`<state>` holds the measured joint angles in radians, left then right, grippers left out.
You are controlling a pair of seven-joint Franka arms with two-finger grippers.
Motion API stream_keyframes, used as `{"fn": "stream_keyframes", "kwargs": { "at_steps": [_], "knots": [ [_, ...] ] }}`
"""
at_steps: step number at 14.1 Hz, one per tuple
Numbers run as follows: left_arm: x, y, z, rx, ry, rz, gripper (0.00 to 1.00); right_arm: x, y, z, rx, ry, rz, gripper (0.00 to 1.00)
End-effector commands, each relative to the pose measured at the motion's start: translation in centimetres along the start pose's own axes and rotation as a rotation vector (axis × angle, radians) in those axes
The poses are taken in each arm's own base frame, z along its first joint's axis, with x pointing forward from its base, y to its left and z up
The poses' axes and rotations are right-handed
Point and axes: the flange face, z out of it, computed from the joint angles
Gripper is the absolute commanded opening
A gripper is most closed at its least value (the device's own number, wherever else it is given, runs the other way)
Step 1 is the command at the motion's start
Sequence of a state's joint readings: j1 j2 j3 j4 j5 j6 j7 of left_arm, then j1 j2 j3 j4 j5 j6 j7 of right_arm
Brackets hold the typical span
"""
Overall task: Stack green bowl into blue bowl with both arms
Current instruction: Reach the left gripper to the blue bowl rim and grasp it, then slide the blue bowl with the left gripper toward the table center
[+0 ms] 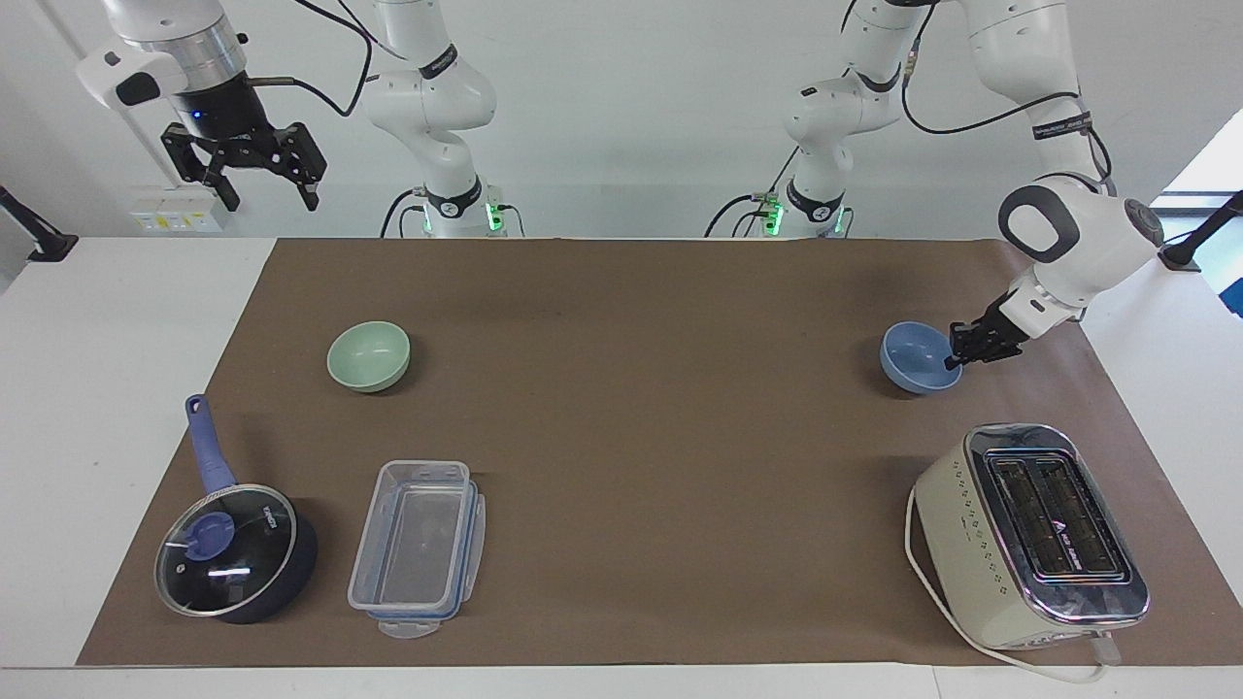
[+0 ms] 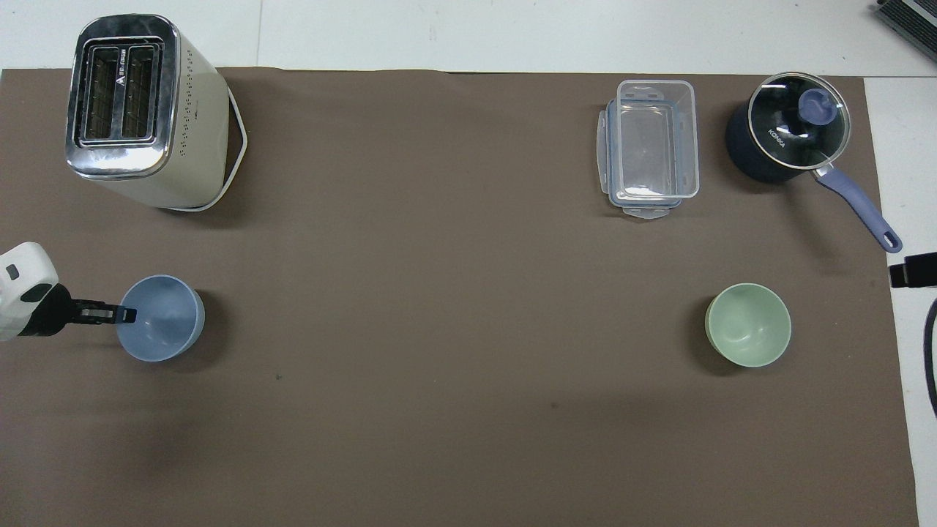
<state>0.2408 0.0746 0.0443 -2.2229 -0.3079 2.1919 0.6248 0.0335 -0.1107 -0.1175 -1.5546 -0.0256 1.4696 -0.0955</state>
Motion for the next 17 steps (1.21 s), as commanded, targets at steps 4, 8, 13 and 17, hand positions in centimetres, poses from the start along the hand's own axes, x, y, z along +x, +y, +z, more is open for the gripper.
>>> {"fn": "stream_keyframes", "kwargs": {
  "at_steps": [4, 8, 13, 17],
  "knots": [
    [-0.7, 3.0, -4.5, -0.011, 0.049, 0.053, 0.0, -0.8, 0.3, 0.0, 0.004, 0.007, -0.004, 1.0],
    [-1.0, 8.1, -5.8, -0.038, 0.013, 0.073, 0.0, -0.8, 0.3, 0.1, 0.004, 0.005, -0.003, 1.0],
    [0.8, 16.5, -3.6, -0.029, -0.041, 0.009, 0.0, -0.9, 0.3, 0.2, 0.004, 0.004, -0.003, 1.0],
    [1.1, 24.2, -0.5, -0.011, -0.071, -0.048, 0.0, -1.0, 0.4, 0.1, 0.005, 0.007, -0.003, 1.0]
  ]
}}
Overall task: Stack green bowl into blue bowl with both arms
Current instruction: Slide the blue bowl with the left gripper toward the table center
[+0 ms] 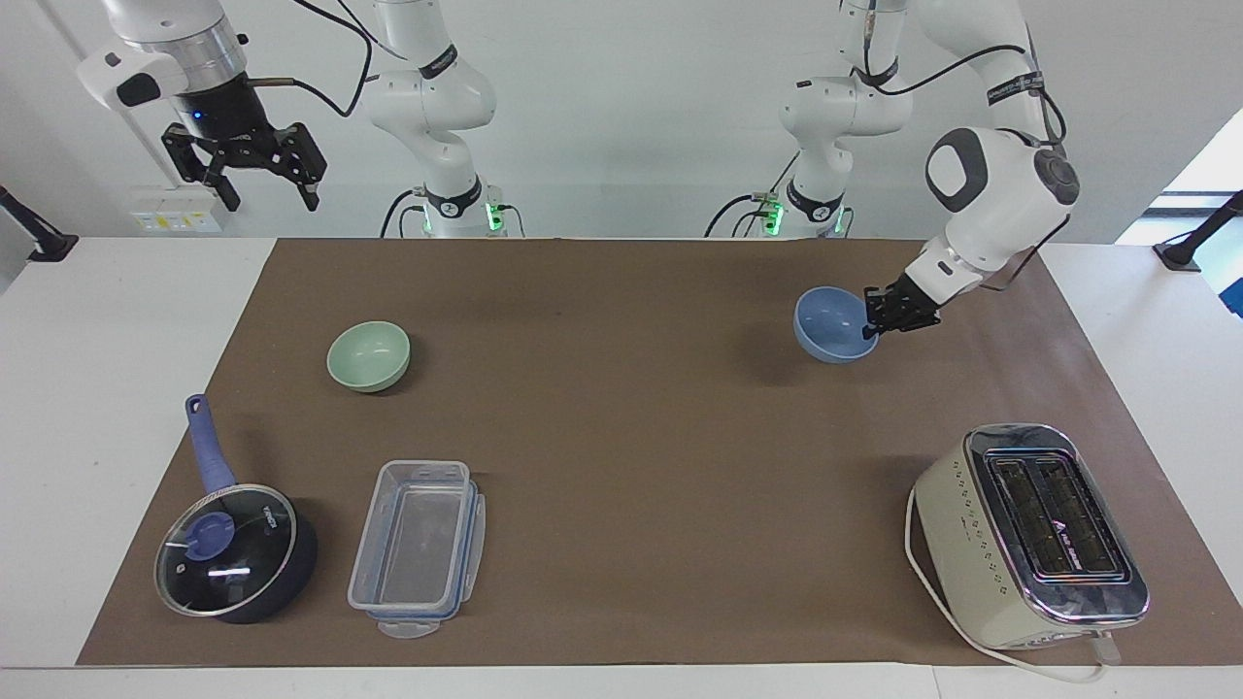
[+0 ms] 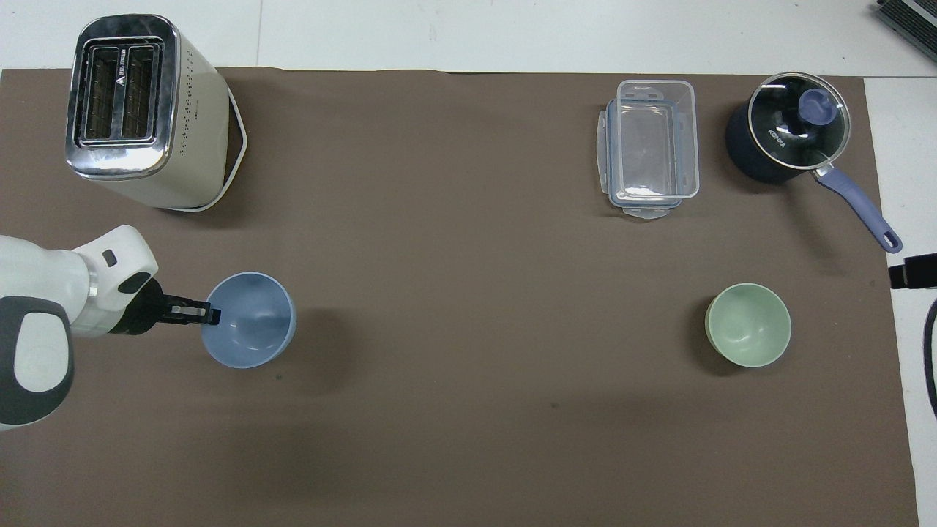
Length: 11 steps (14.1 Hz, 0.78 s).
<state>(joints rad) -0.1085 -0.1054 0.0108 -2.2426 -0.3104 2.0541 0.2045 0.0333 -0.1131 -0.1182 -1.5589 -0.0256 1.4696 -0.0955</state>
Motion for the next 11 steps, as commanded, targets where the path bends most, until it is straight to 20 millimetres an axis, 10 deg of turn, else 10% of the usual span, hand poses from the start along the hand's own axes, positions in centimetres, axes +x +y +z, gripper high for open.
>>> {"fn": "stream_keyframes", "kwargs": {
  "at_steps": [1, 6, 11],
  "knots": [
    [-0.7, 4.7, 2.7, 0.016, 0.019, -0.052, 0.0, -0.9, 0.4, 0.0, 0.004, 0.009, -0.004, 1.0],
    [-2.4, 15.3, 7.4, 0.028, 0.056, -0.101, 0.0, -0.9, 0.4, 0.0, 0.004, 0.009, -0.002, 1.0],
    [-3.1, 21.1, 13.1, 0.031, 0.107, -0.127, 0.0, -0.9, 0.4, 0.0, 0.004, 0.009, -0.004, 1.0]
  ]
}}
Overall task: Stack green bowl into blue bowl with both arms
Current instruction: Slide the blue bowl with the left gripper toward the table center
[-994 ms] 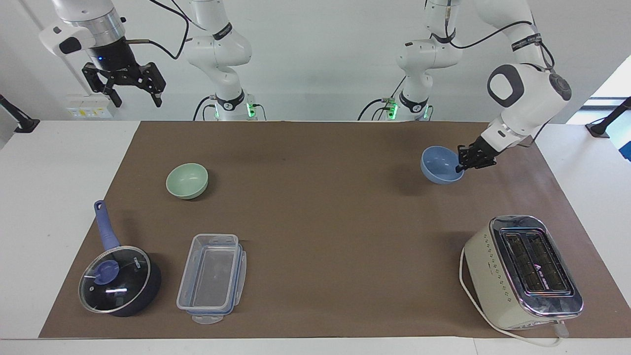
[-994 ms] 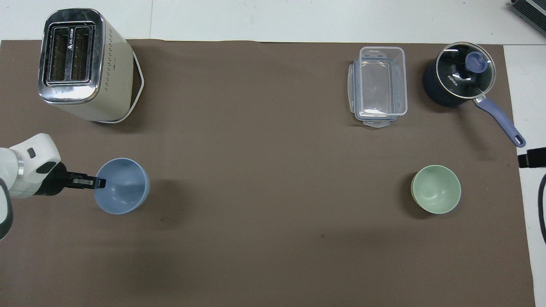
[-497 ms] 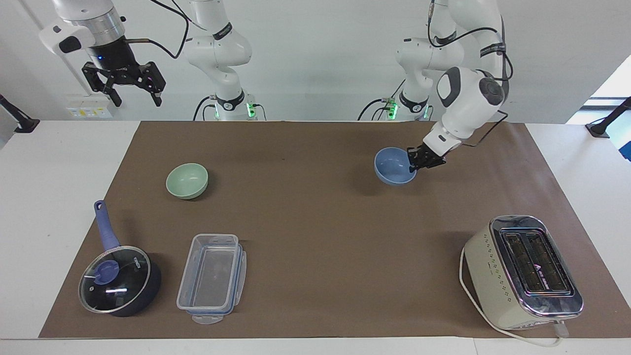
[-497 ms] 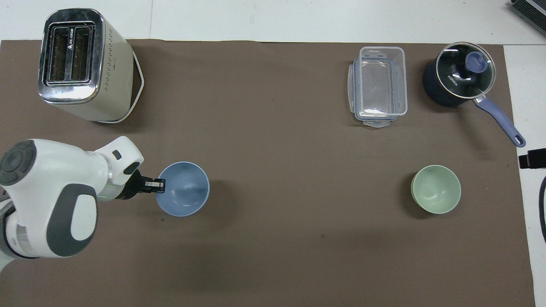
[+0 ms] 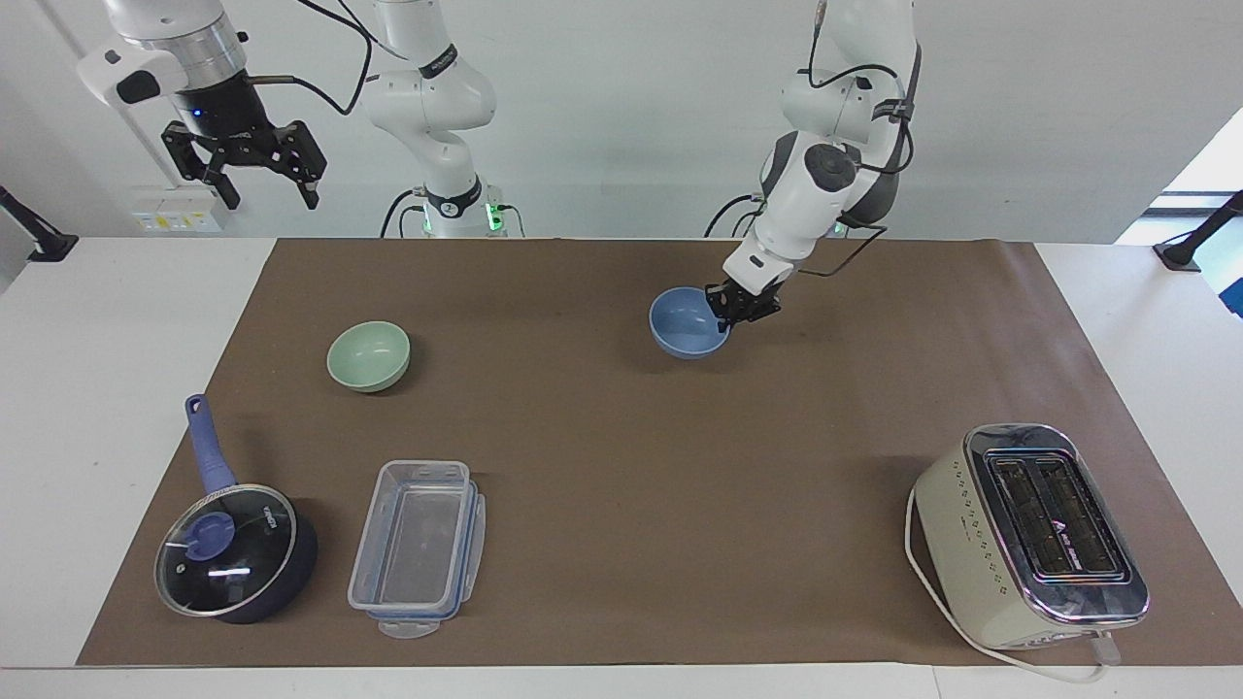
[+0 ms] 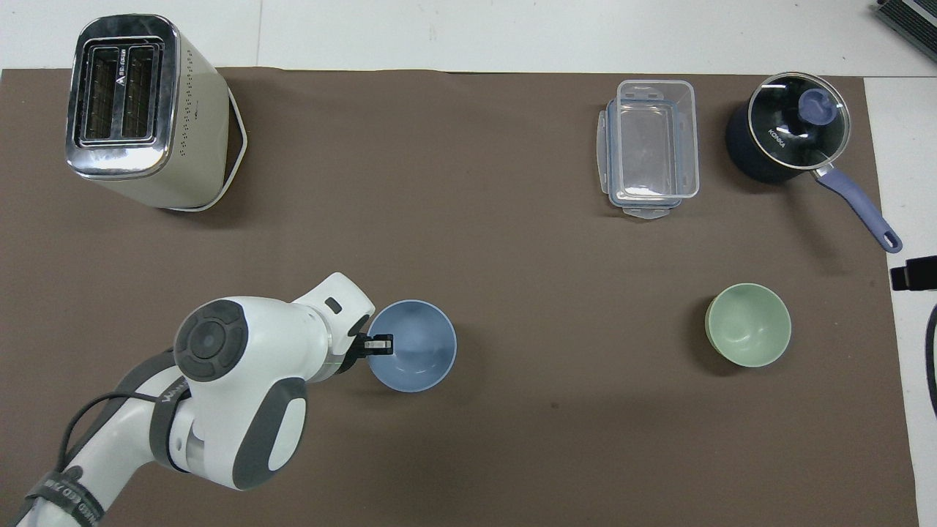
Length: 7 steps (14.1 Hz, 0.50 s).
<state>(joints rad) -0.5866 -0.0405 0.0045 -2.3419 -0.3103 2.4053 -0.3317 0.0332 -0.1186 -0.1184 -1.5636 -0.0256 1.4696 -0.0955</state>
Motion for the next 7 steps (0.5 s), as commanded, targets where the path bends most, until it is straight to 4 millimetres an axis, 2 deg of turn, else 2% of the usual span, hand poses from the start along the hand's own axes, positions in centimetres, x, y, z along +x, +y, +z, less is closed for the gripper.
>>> {"fn": "stream_keyframes", "kwargs": {
  "at_steps": [1, 5, 6, 7],
  "knots": [
    [0.1, 1.1, 2.4, -0.001, 0.033, -0.033, 0.0, -0.7, 0.4, 0.1, 0.003, 0.008, -0.003, 1.0],
    [-0.3, 1.7, 2.8, 0.001, 0.026, -0.033, 0.0, -0.7, 0.4, 0.1, 0.003, 0.008, -0.003, 1.0],
    [0.0, 1.6, 3.7, 0.01, 0.016, -0.037, 0.0, -0.7, 0.4, 0.1, 0.004, 0.006, -0.003, 1.0],
    [0.2, 1.8, 3.6, 0.009, 0.015, -0.035, 0.0, -0.7, 0.4, 0.1, 0.003, 0.008, -0.004, 1.0]
  ]
}}
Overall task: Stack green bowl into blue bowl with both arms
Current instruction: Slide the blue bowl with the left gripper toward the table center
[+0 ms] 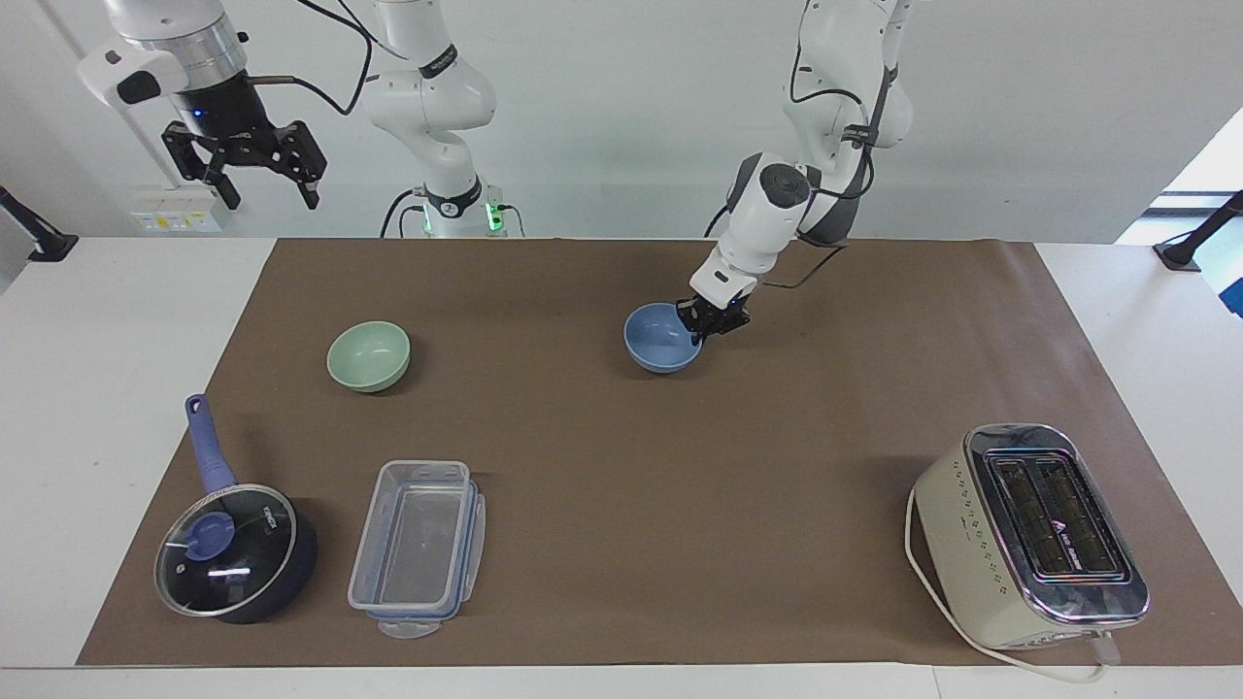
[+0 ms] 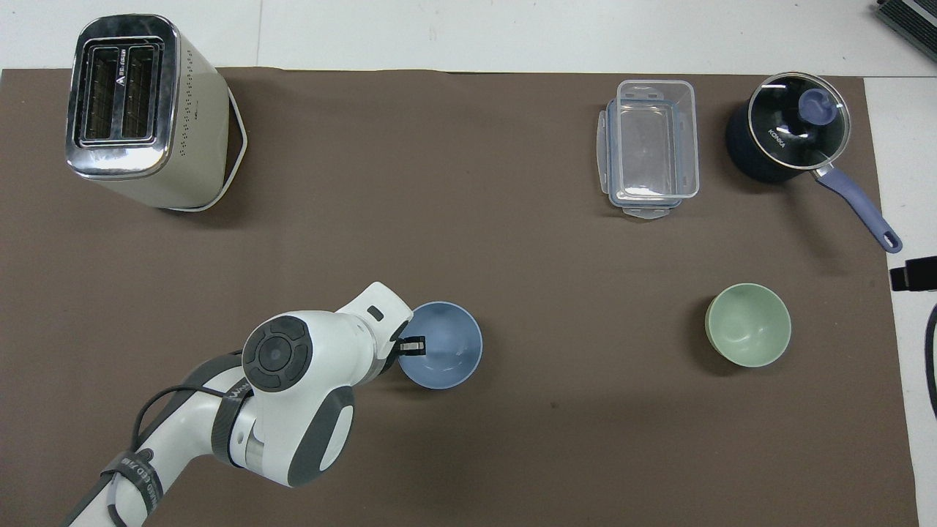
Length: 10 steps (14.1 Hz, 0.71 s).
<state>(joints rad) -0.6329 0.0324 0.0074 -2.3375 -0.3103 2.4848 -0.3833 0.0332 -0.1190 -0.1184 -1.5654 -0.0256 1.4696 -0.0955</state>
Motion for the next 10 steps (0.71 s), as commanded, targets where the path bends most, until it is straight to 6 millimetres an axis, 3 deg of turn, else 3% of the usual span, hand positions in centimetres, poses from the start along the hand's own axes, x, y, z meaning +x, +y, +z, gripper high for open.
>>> {"fn": "stream_keyframes", "kwargs": {
  "at_steps": [1, 2, 5, 6, 8, 10],
  "knots": [
    [0.4, 0.4, 0.4, 0.0, 0.003, -0.012, 0.0, -0.7, 0.4, 0.1, 0.003, 0.008, -0.003, 1.0],
    [0.4, 0.4, 0.5, 0.001, 0.001, -0.011, 0.0, -0.7, 0.4, 0.0, 0.003, 0.009, -0.003, 1.0],
    [0.4, 0.3, 0.6, 0.005, -0.009, -0.015, 0.49, -0.5, 0.5, -0.2, 0.005, 0.012, 0.003, 1.0],
    [0.5, 0.0, 0.5, 0.009, -0.018, -0.022, 0.6, -0.5, 0.4, -0.2, 0.001, 0.01, -0.004, 1.0],
    [0.8, -0.1, -0.7, -0.005, 0.002, -0.026, 1.0, -0.6, -0.5, -0.2, -0.002, 0.003, -0.019, 1.0],
    [1.2, -0.4, -3.0, -0.028, 0.038, -0.021, 1.0, -0.7, 0.2, 0.0, 0.0, 0.007, -0.018, 1.0]
  ]
}}
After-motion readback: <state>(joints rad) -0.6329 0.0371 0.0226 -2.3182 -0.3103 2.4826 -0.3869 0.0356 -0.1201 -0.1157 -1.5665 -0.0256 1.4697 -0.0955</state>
